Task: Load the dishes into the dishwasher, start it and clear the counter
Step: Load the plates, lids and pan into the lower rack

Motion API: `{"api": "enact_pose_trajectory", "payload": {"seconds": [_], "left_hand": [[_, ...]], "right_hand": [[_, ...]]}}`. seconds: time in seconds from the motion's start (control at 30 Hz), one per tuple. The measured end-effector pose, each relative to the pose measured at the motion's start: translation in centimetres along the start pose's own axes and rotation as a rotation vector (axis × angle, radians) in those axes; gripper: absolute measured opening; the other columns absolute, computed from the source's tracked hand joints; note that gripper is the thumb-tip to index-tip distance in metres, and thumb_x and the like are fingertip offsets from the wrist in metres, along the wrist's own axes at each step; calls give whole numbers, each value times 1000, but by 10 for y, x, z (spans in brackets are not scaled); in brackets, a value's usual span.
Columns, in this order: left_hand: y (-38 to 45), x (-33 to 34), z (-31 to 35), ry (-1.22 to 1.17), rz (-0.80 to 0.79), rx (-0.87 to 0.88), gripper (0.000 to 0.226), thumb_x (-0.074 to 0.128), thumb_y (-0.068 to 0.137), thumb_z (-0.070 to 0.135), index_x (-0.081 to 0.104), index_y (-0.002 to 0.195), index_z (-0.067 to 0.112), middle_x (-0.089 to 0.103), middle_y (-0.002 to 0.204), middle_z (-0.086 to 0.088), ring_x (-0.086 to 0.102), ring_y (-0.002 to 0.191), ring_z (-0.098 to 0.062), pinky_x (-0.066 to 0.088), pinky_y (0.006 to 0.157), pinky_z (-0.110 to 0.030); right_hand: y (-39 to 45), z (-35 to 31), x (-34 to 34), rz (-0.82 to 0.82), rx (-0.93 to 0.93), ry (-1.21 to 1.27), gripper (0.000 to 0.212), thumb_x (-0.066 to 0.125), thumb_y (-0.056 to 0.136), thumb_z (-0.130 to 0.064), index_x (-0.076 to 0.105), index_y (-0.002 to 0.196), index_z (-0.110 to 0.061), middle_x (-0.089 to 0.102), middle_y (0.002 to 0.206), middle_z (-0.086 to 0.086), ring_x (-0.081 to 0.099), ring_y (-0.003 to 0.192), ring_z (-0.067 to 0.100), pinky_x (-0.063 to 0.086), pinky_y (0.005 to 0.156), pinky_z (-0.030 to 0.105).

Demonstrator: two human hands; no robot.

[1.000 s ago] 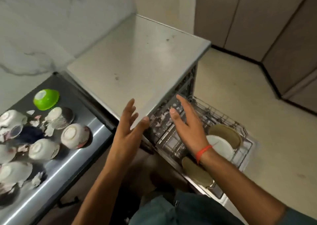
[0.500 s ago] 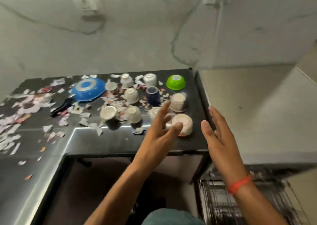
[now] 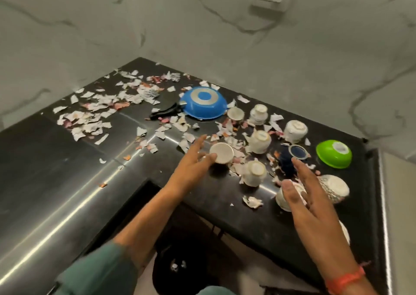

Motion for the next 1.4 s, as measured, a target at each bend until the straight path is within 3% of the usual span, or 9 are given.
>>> {"api": "enact_pose_trajectory", "payload": {"seconds": [0.13, 0.27, 0.43, 0.53, 0.7, 0.9, 1.1, 1.23, 1.4], "left_hand": [[78, -42, -29, 201, 94, -68, 70, 60, 99, 27, 27, 160, 30, 35, 162, -6, 41, 144, -25, 38, 116, -44], [145, -76, -34, 432, 192, -78, 64, 59, 99, 21, 33, 157, 16, 44, 156, -12, 48, 137, -29, 39, 110, -40], [206, -92, -28, 538, 221, -35, 60, 61, 95, 17, 42, 152, 16, 58, 140, -15, 59, 123, -32, 48, 104, -44], [240, -98, -32, 624, 242, -14, 59, 62, 91, 18, 47, 147, 17, 60, 136, -17, 58, 124, -35, 49, 105, -48], [282, -108, -51, 799, 177, -138, 49, 61, 90, 29, 50, 136, 16, 61, 127, -22, 59, 116, -44, 51, 99, -52], [299, -119, -53, 981, 199, -144, 36, 62, 94, 29, 55, 126, 13, 63, 122, -18, 61, 111, -41, 51, 95, -51], [307, -124, -37, 951, 179, -146, 36, 59, 97, 38, 51, 125, 16, 63, 119, -12, 60, 114, -35, 40, 104, -48], [303, -120, -15, 842, 85, -104, 40, 57, 100, 30, 47, 132, 8, 60, 124, -19, 59, 108, -35, 48, 92, -47], [279, -121, 13, 702, 160, -25, 36, 59, 101, 30, 48, 127, 9, 58, 111, -14, 54, 97, -27, 45, 83, -42]], "right_hand": [[20, -6, 18, -73, -5, -48, 54, 54, 86, -58, 45, 139, -56, 45, 140, -40, 36, 129, -22, 32, 107, 21], [31, -10, 27, -108, 30, -88, 56, 52, 84, -61, 42, 139, -60, 43, 142, -40, 39, 135, -11, 32, 109, 25], [38, -1, 27, -92, 96, -99, 56, 54, 79, -62, 43, 134, -66, 46, 131, -47, 39, 132, -14, 36, 113, 36], [40, 5, 24, -78, 156, -113, 57, 53, 78, -64, 42, 134, -68, 46, 128, -48, 41, 136, -4, 36, 115, 42], [42, 15, 20, -49, 208, -108, 56, 53, 78, -65, 41, 133, -69, 46, 133, -44, 39, 136, -9, 37, 115, 41], [45, 26, 17, -38, 271, -73, 53, 54, 80, -63, 41, 130, -71, 45, 128, -51, 37, 132, -17, 38, 111, 32], [51, 31, 16, -9, 280, -77, 55, 54, 79, -63, 43, 133, -68, 49, 131, -45, 39, 132, -15, 37, 115, 38], [50, 26, 23, -32, 279, -83, 56, 54, 78, -63, 43, 133, -67, 51, 134, -39, 40, 133, -13, 37, 115, 40], [47, 13, 30, -62, 253, -106, 60, 51, 76, -69, 38, 135, -69, 47, 142, -34, 39, 137, -7, 34, 118, 40]]}}
Point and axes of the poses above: each hand's wrist, its own y-axis towards the middle knuckle, its own x-axis out of the palm, z = x × y, the point moved 4 cm from there along y, towards the middle knuckle
